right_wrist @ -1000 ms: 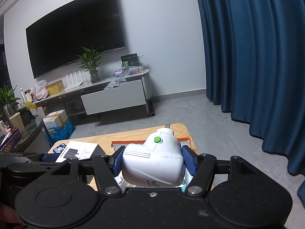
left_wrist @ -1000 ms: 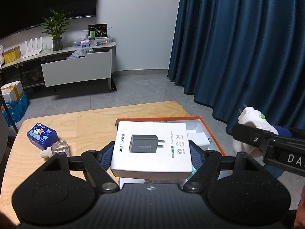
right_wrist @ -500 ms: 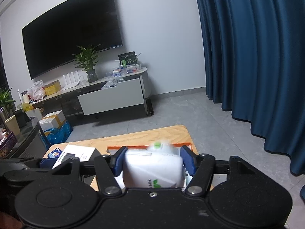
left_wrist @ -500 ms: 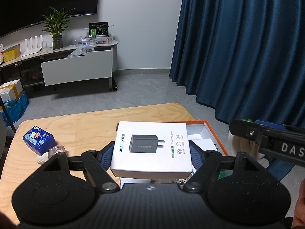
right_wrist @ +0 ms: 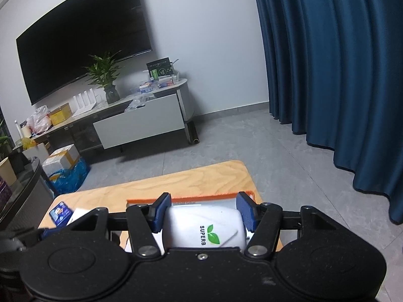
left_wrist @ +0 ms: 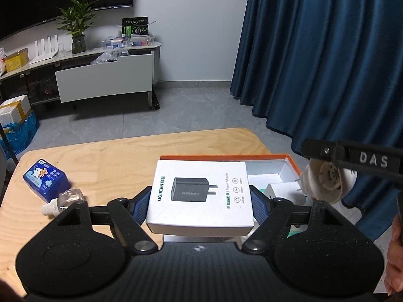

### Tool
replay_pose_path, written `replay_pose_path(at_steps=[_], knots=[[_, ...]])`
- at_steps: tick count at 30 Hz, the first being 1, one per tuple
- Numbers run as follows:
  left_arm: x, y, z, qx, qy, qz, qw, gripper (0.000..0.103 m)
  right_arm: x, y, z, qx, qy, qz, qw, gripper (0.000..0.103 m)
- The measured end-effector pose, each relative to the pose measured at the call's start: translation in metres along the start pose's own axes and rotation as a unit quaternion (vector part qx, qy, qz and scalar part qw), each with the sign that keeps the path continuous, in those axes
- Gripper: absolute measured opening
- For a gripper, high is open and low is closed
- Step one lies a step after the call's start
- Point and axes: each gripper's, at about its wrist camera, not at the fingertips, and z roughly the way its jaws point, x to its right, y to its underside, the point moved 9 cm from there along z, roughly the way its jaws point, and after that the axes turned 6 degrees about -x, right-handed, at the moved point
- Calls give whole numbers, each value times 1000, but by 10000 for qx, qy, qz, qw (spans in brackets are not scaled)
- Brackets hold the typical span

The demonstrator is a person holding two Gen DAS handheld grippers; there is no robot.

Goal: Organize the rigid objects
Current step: 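Release the UGREEN box with the left tool while the right tool releases the plug device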

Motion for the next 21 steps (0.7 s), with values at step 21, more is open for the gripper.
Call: replay_pose_path(at_steps=[21], knots=[[14, -10, 42, -307, 296, 205, 9989, 79, 27, -7, -20, 568, 114, 276, 9979, 79]])
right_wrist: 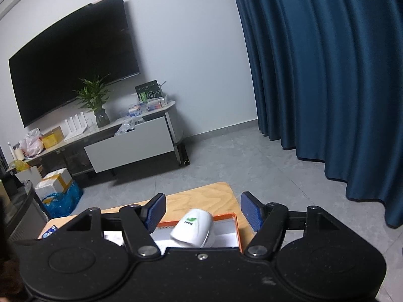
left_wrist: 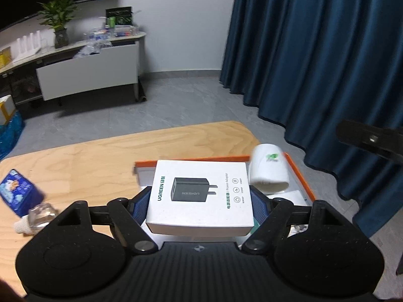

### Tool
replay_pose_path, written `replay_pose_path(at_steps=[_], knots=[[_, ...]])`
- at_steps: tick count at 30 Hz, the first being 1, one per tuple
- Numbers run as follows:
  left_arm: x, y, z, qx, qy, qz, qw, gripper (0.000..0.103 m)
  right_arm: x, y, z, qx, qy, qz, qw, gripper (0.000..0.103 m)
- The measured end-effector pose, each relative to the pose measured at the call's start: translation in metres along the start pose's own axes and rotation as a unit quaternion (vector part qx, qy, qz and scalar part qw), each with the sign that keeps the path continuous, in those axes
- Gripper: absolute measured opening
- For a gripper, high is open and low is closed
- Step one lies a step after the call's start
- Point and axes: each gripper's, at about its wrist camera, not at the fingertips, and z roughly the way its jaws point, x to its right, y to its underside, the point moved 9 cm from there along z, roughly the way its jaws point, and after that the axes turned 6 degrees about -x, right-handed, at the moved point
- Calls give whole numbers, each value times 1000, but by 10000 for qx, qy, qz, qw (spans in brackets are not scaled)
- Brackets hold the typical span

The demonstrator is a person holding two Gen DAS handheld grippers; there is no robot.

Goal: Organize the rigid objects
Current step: 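Release the UGREEN box with the left tool while the right tool releases the plug device, then move both tools back toward the blue toothpick box and glass bottle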

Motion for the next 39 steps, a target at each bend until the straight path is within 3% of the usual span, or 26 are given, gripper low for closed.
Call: replay_pose_path(at_steps=[5, 23, 39], knots=[[4, -2, 2, -33, 109, -35, 9999, 95, -7, 1, -11, 51, -39, -105, 9999, 80], [-34, 15, -47, -51, -421, -480, 9979, 99, -55, 16, -29, -100, -347, -488, 9982, 87], [-96, 37, -86, 44, -925, -966, 9910, 100, -125, 39, -26, -394, -725, -959, 9920, 88]])
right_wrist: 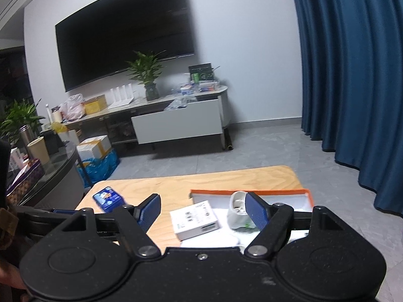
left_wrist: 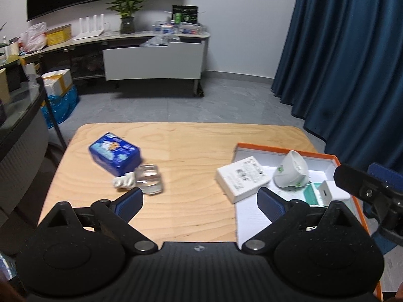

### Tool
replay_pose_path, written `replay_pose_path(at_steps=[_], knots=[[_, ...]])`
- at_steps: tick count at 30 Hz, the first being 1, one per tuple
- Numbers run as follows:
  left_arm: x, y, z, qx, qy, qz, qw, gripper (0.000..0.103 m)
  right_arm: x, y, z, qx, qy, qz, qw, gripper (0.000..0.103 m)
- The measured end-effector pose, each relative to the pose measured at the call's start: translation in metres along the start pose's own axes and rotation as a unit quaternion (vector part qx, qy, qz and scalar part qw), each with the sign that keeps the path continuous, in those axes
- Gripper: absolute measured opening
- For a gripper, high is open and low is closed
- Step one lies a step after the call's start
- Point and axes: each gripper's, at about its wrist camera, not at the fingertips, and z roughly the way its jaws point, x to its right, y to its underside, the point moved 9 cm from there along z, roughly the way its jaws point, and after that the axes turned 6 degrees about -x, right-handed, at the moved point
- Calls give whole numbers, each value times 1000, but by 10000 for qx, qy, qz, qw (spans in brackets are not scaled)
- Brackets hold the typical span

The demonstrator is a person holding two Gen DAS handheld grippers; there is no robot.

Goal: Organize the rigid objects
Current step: 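Move both tools back toward the blue toothpick box and glass bottle, then grasp the blue toothpick box with the left tool while the right tool grasps the glass bottle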

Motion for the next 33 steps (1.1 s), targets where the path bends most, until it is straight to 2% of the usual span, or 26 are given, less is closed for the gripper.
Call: replay_pose_path(at_steps=[9, 23, 30, 33], knots=[[-41, 10, -4, 36, -157, -323, 9993, 100, -38, 8, 16, -205, -232, -284, 9991, 88], [-121, 25, 11, -141, -566, -963, 9936, 100, -83, 27, 53, -628, -557, -583, 9948, 88], [-137, 2, 44, -95, -610, -712, 9955, 103, -87, 34, 63, -769, -610, -604, 9933, 88], [-136, -11, 65, -103, -481, -452, 9978, 103, -89, 36, 66, -816, -642, -599, 9928, 88]])
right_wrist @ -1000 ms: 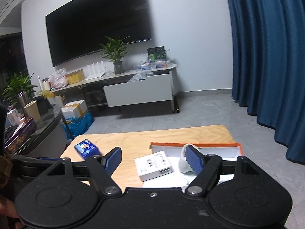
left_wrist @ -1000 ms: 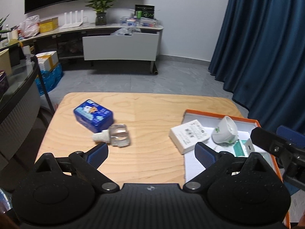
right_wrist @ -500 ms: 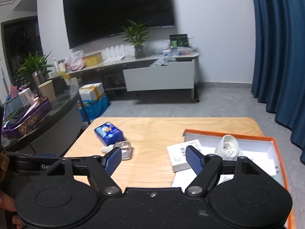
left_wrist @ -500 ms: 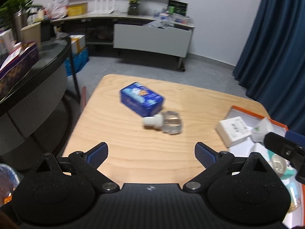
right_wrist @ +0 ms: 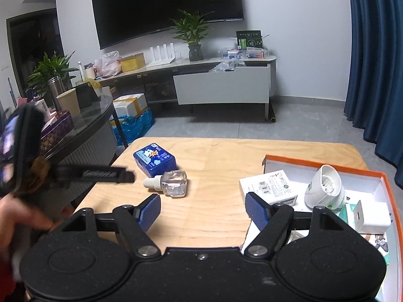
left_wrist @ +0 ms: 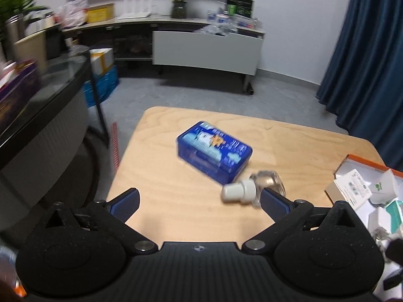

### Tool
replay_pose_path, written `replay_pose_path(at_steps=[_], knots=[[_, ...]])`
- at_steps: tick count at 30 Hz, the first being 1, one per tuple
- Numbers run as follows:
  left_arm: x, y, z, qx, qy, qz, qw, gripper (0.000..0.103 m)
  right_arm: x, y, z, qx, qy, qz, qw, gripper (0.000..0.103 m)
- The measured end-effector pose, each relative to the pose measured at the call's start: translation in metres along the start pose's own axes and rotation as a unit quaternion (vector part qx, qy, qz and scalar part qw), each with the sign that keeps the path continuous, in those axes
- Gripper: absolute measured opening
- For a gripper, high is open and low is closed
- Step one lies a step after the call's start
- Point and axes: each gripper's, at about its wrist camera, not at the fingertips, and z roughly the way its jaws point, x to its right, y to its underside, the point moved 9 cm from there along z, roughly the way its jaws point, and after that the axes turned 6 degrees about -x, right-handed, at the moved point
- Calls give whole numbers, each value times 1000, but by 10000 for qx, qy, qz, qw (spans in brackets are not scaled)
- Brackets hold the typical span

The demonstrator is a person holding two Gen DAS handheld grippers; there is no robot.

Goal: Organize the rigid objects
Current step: 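Grasp the blue toothpick box with the left tool while the right tool grasps the glass bottle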

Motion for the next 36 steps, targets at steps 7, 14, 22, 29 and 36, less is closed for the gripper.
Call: replay_pose_path(at_steps=[7, 14, 22, 29, 36], knots=[[8, -22, 53, -10, 120, 740, 9972, 103, -2, 2, 13, -92, -97, 9, 9999, 88], [8, -31, 89, -114, 313, 1504, 9881, 103, -6, 1, 31, -201, -187, -11, 9996, 88], [-3, -26, 82, -2, 338, 1141, 9929, 96, -18, -4, 72, -442, -380, -31, 9983, 89], [-48, -19, 26, 127, -88, 361, 9992, 94, -46, -13, 118, -575, -692, -188, 9958, 93], [-51, -1, -16, 311, -138, 156, 9993, 94, -60, -19, 165, -745, -424, -331, 9958, 94]])
